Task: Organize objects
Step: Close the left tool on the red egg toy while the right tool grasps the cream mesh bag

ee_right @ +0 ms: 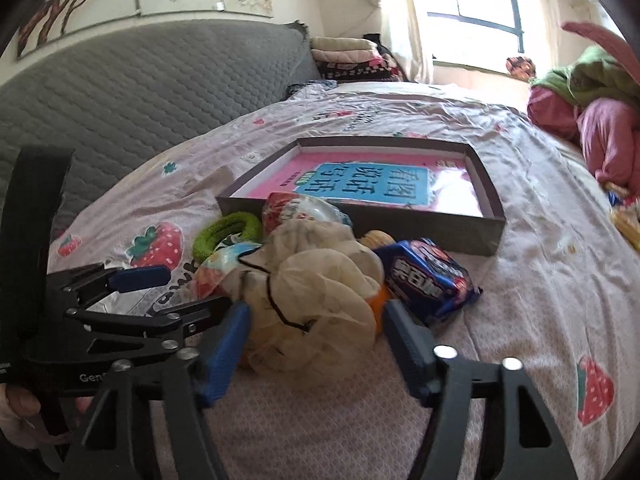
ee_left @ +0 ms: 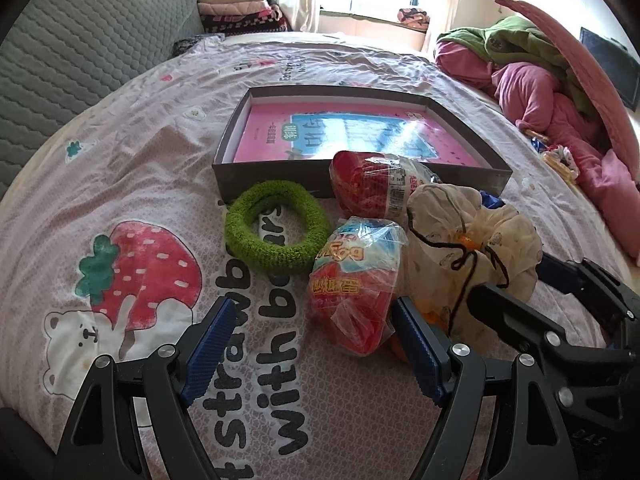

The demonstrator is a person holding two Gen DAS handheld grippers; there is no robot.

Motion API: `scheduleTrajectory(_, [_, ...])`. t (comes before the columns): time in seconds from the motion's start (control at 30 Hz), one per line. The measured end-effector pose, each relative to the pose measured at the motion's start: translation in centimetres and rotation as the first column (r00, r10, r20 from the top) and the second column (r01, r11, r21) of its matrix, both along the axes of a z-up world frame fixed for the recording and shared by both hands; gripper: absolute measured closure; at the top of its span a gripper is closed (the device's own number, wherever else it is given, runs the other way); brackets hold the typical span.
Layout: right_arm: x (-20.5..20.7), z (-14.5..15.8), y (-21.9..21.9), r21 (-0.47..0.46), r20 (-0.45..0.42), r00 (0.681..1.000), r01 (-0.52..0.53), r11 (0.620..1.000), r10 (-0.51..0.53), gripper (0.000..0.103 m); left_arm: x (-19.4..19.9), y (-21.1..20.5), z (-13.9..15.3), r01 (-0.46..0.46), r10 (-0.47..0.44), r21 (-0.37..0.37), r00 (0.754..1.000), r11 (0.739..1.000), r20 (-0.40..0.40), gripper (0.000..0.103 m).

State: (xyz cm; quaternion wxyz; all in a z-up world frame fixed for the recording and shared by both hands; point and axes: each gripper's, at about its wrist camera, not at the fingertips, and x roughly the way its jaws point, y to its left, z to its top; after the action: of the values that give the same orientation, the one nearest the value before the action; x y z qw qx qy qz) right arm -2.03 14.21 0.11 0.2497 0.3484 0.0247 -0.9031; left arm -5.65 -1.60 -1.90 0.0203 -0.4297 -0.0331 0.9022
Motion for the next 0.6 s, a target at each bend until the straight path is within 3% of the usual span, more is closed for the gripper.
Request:
scheduleTrajectory(0.27, [-0.4, -0.4, 0.1, 0.013, 0.033, 0.999, -0.016, 1.000, 0.016, 0.080, -0.7, 0.6, -0.2, 0.005, -0.005, 0.021, 1.000, 1.000, 0.016, 0.022])
scheduleTrajectory(0.5, [-0.8, -0.4, 1.1, -0.025, 0.055, 0.998, -0.011, 1.000, 0.012, 0.089, -1.9, 0.8, -0.5, -0.002, 0.000, 0.056, 0.999, 0.998, 0.039, 0.022])
scheduleTrajectory(0.6, [-0.6, -0.3, 1.0, 0.000, 0.028, 1.000, -0.013, 1.000, 0.013, 0.090, -2.5, 0.9, -0.6, -0.006, 0.003, 0.075, 0.999, 0.997, 0.045, 0.022])
